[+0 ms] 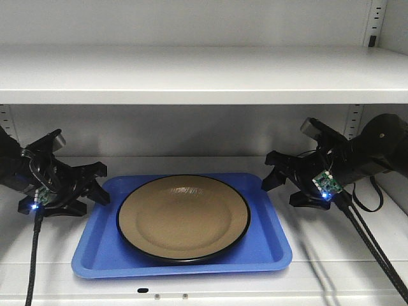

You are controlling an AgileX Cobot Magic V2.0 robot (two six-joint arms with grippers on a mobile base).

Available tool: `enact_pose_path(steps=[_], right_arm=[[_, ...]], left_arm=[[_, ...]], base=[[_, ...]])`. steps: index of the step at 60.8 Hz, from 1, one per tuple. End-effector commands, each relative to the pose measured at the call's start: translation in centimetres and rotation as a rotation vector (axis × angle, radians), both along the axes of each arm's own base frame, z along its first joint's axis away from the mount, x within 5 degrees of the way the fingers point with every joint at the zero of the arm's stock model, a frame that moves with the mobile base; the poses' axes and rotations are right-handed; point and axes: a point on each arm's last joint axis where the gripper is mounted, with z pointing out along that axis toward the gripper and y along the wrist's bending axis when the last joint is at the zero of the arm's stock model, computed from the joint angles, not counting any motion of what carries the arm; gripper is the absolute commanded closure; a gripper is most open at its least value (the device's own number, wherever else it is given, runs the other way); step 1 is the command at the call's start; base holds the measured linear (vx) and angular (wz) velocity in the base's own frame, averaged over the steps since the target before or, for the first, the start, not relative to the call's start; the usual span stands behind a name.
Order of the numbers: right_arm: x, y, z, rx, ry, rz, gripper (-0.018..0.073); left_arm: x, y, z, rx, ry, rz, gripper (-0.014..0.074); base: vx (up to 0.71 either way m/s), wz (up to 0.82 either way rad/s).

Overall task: Place disk in tray to left cabinet
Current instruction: 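Lower the blue tray onto the cabinet shelf with both grippers, then open the left gripper and pull it back from the tray edge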

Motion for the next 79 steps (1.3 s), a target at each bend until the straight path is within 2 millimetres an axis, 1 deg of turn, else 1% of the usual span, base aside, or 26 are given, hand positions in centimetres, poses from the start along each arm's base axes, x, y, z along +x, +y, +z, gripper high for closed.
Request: enact_pose_path(steps=[1,19,23,26,34,38,39,46,49,50,51,56,58,60,66,68,69,71,74,75,79], right_arm=[[-0.8,-0.3,4.1,0.036,-0.137,-0.026,0.0058],[-0.8,-0.3,4.1,0.036,-0.137,-0.026,0.0058],[-0.8,-0.3,4.1,0.036,-0.137,-0.026,0.0058],[-0.8,-0.3,4.1,0.036,-0.137,-0.026,0.0058],[-0.8,-0.3,4.1,0.036,-0.137,-0.026,0.0058],[-0.8,-0.3,4.1,0.036,-0.137,-0.026,0.0058],[-0.8,-0.3,4.1,0.036,-0.137,-0.026,0.0058],[-0.8,-0.3,4.1,0.036,-0.137,-0.026,0.0058],[-0.8,-0.3,4.1,0.036,-0.137,-0.026,0.0058],[-0.8,-0.3,4.1,0.036,-0.137,-0.026,0.0058],[-0.8,-0.3,4.1,0.036,-0.137,-0.026,0.0058],[-0.8,-0.3,4.1,0.036,-0.137,-0.026,0.0058],[-0.8,-0.3,4.1,0.036,-0.137,-0.026,0.0058],[-0.8,-0.3,4.1,0.036,-0.137,-0.026,0.0058],[-0.8,-0.3,4.1,0.036,-0.137,-0.026,0.0058],[-0.8,-0.3,4.1,0.036,-0.137,-0.026,0.0058],[-0.8,-0.3,4.1,0.036,-0.137,-0.026,0.0058],[-0.8,-0.3,4.1,0.036,-0.137,-0.026,0.0058],[-0.8,-0.3,4.1,0.036,-0.137,-0.026,0.0058],[-0.8,-0.3,4.1,0.036,-0.137,-0.026,0.0058],[-0.8,-0.3,4.1,0.036,-0.137,-0.026,0.0058]], left_arm=[[-0.9,-0.1,3.9,-0.050,-0.119,0.018,0.0140],[-0.9,-0.2,3.9,-0.050,-0.114,0.016,0.0140],[-1.2,-0.1,4.1,-0.043,-0.120,0.016,0.0140],[-1.6,0.1,4.3,-0.020,-0.130,0.018,0.0140],[-3.7,0.6,4.9,0.009,-0.168,0.046,0.0150],[-5.1,0.9,5.5,0.034,-0.204,0.064,0.0157],[-5.6,1.0,5.9,0.037,-0.221,0.069,0.0159],[-8.5,1.5,6.1,0.056,-0.285,0.112,0.0182],[-10.0,1.8,5.9,0.061,-0.314,0.135,0.0196],[-10.7,1.9,6.2,0.062,-0.333,0.143,0.0201],[-11.1,2.0,5.7,0.067,-0.329,0.149,0.0207],[-13.5,2.5,5.0,0.074,-0.383,0.193,0.0235],[-14.9,2.7,4.4,0.076,-0.402,0.213,0.0253],[-15.7,2.9,4.0,0.078,-0.425,0.233,0.0265],[-19.0,3.6,2.0,0.092,-0.489,0.292,0.0321],[-20.1,3.8,1.6,0.098,-0.517,0.305,0.0337],[-20.6,3.9,1.1,0.103,-0.521,0.314,0.0350],[-21.6,4.1,0.7,0.112,-0.549,0.323,0.0368],[-23.0,4.4,-0.5,0.151,-0.571,0.320,0.0404],[-23.5,4.5,-0.5,0.168,-0.594,0.317,0.0413],[-25.0,4.7,-1.7,0.234,-0.627,0.293,0.0454]], base=[[0.00,0.00],[0.00,0.00],[0.00,0.00],[0.00,0.00],[0.00,0.00],[0.00,0.00],[0.00,0.00],[0.00,0.00],[0.00,0.00],[0.00,0.00],[0.00,0.00],[0.00,0.00],[0.00,0.00],[0.00,0.00],[0.00,0.00],[0.00,0.00],[0.00,0.00],[0.00,0.00],[0.00,0.00],[0.00,0.00],[0.00,0.00]])
